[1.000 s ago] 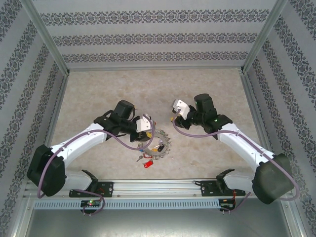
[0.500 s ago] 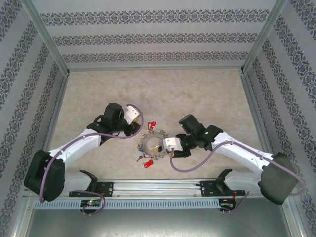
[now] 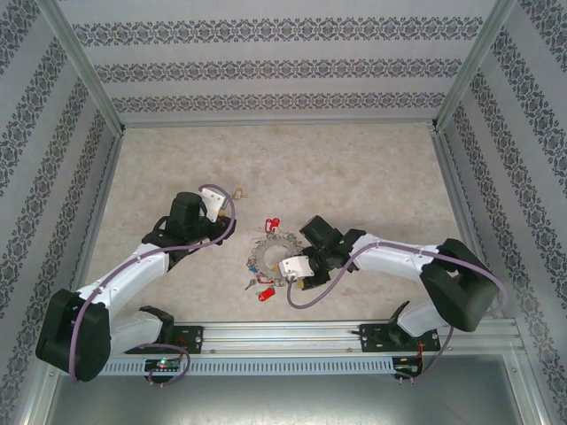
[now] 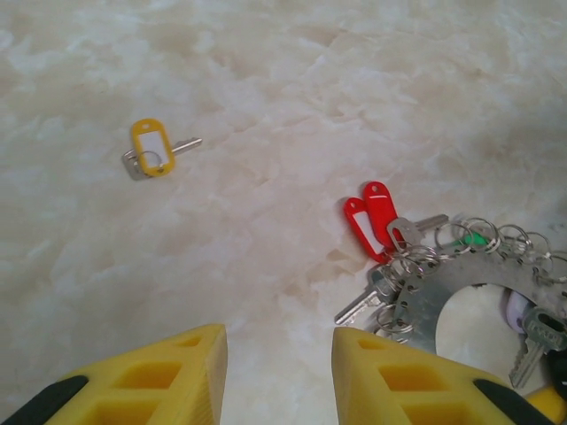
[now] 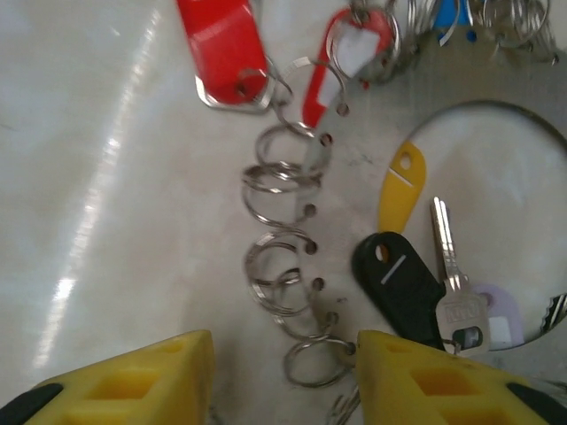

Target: Put the keys on the keyring

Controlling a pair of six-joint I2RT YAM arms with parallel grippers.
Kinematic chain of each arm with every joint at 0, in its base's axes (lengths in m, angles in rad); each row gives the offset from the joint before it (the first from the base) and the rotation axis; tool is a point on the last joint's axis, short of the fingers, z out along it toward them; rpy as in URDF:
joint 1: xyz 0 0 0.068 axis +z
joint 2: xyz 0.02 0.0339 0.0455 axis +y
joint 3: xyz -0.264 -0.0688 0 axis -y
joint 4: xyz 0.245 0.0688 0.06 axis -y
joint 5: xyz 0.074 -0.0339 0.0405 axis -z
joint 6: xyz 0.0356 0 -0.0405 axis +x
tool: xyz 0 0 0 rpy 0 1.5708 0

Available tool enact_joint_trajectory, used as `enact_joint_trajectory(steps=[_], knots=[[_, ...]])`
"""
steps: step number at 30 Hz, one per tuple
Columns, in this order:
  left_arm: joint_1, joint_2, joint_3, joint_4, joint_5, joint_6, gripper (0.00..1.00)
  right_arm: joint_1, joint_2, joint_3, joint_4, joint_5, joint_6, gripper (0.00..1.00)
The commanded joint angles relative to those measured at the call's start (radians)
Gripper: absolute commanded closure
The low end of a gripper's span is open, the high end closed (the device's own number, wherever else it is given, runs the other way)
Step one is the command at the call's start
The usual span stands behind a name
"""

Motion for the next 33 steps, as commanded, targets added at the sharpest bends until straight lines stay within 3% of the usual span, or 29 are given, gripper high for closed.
enact_joint_trajectory(steps=[1, 5, 12, 16, 21, 26, 30, 33], knots=[[0.013, -0.018, -0.002, 0.004, -0.011, -0.061, 0.64, 0.012, 0.049, 0.008, 0.093, 0.081, -0.028, 0.53], [0.015, -0.022, -0.017, 0.005, -0.02, -0.078, 0.64, 0.009, 0.098, 0.023, 0.155, 0.14, -0.02, 0.54], [0.015, -0.027, -0.019, 0.005, -0.013, -0.069, 0.64, -0.009, 0.182, 0.128, 0.211, 0.076, -0.006, 0.56], [0.014, -0.04, 0.0, 0.005, 0.048, -0.036, 0.64, -0.044, 0.218, 0.176, 0.216, 0.053, -0.02, 0.56], [0.013, -0.03, -0.006, 0.04, 0.072, -0.066, 0.63, -0.094, 0.138, 0.167, 0.142, 0.018, -0.047, 0.55], [0.013, -0.045, -0.011, 0.049, 0.044, -0.071, 0.64, -0.105, -0.017, 0.164, -0.095, -0.023, -0.093, 0.53], [0.014, -0.057, 0.0, 0.027, 0.013, -0.052, 0.63, 0.006, -0.101, 0.173, -0.172, 0.053, 0.027, 0.53], [0.014, -0.051, 0.01, -0.008, -0.042, -0.071, 0.64, 0.12, -0.08, 0.228, -0.151, 0.253, 0.325, 0.58]])
